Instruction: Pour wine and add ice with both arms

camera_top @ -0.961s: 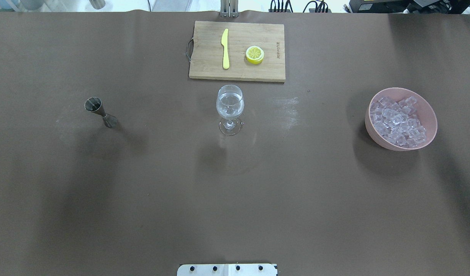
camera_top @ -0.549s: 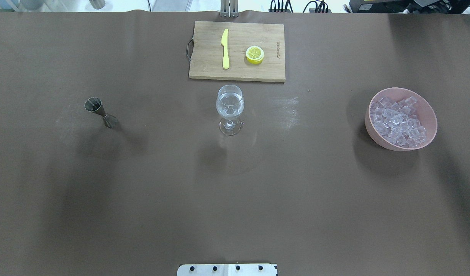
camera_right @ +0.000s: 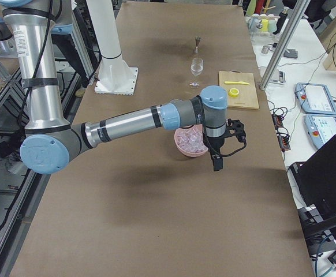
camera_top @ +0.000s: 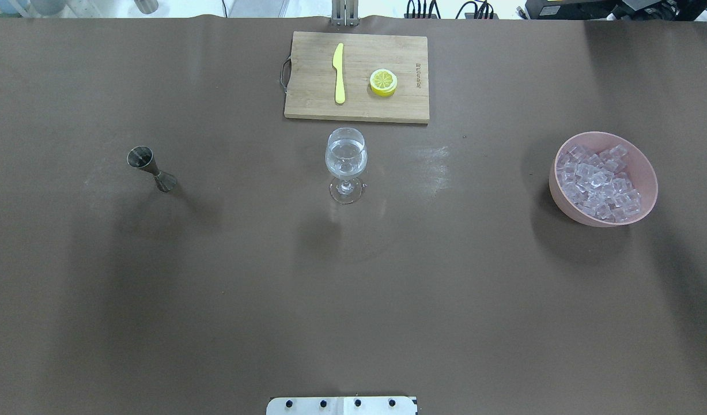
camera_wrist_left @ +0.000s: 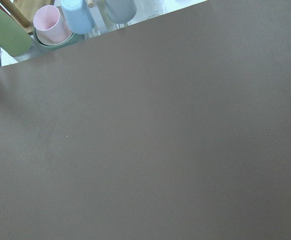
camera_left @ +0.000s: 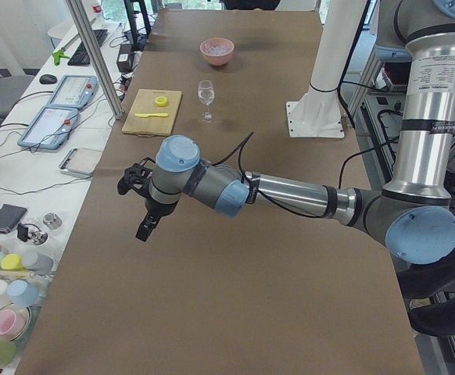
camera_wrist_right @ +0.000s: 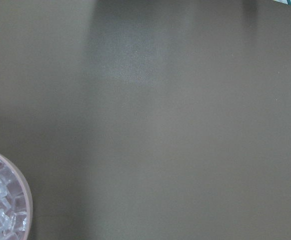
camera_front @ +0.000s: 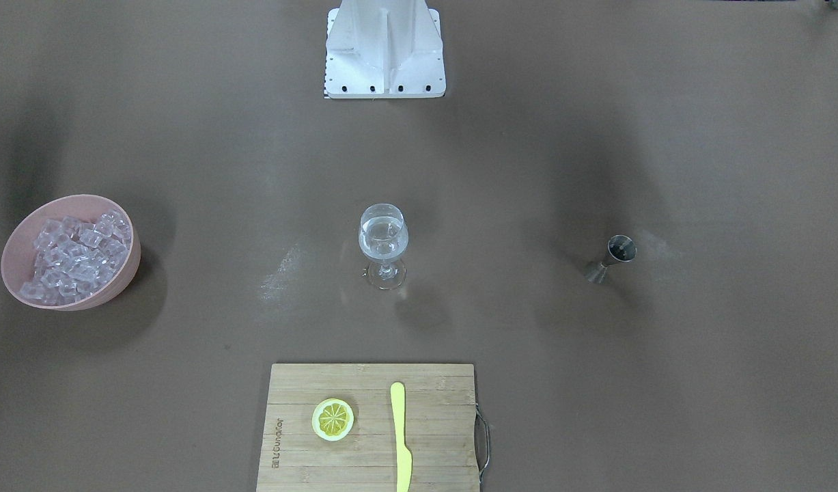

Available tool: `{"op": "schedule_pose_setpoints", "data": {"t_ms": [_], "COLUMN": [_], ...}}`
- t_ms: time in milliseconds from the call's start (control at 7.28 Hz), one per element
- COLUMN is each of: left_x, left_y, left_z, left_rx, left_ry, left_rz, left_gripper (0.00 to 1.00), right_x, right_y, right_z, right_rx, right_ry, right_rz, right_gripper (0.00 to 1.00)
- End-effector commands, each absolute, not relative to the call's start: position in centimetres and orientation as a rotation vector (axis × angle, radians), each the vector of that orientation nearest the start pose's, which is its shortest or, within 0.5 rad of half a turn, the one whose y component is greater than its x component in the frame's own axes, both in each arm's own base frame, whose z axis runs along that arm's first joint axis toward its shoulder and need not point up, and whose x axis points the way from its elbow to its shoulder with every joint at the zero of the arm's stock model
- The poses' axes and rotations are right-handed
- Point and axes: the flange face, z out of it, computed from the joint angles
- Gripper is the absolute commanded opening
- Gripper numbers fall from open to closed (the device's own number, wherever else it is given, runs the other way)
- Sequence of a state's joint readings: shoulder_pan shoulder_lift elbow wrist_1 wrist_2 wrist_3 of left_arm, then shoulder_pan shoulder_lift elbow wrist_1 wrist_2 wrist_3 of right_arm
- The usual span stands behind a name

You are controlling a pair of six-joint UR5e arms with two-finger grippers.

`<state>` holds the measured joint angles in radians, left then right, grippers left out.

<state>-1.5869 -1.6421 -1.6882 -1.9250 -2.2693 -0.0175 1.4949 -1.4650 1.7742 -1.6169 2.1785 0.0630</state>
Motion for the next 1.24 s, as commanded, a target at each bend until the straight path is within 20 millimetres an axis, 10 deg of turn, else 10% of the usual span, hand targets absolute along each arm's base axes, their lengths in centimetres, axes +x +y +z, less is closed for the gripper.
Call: {"op": "schedule_pose_setpoints", "data": {"t_ms": [0,549,1099], "left_x": [-7.0,3.8,18.8], "left_y": [-54.4,-52.2,-47.6], "left_z": [50.0,43.4,38.7], "left_rx": [0.589,0.649,0.733], "left_ry": [0.721,0.879,0.788], "left_rz": [0.087,-0.189,-0.36], "left_gripper": [0.98,0.99,0.98], "right_x": [3.4,3.4,3.4], "right_y": [-54.0,-54.0,-54.0], "right_z": [51.9,52.2,52.5], "right_rx": [0.209,0.202,0.193], "right_ry": [-0.621,-0.622,-0.623], "right_rz": [-0.089,-0.08,-0.076], "right_gripper": [1.0,1.0,1.0]}}
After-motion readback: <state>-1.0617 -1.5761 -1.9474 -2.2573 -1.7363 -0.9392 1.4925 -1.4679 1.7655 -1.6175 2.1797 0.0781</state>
